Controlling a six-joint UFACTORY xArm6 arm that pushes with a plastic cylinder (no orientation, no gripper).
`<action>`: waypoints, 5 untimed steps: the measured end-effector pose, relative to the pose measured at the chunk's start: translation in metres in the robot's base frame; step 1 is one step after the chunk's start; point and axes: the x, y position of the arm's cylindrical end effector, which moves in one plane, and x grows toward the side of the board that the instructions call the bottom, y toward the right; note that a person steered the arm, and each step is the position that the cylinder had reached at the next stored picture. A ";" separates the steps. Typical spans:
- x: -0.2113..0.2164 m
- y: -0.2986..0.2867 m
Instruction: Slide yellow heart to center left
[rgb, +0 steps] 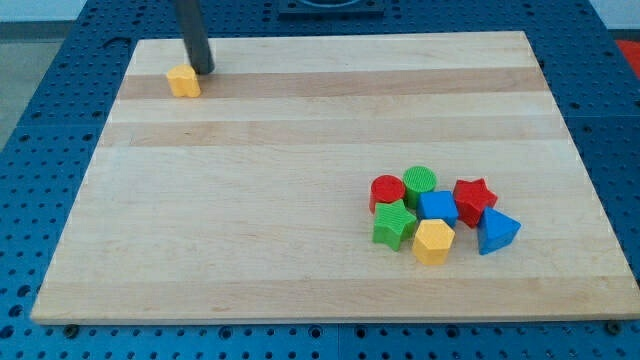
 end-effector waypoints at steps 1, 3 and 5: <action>0.031 -0.027; 0.074 -0.053; 0.132 -0.040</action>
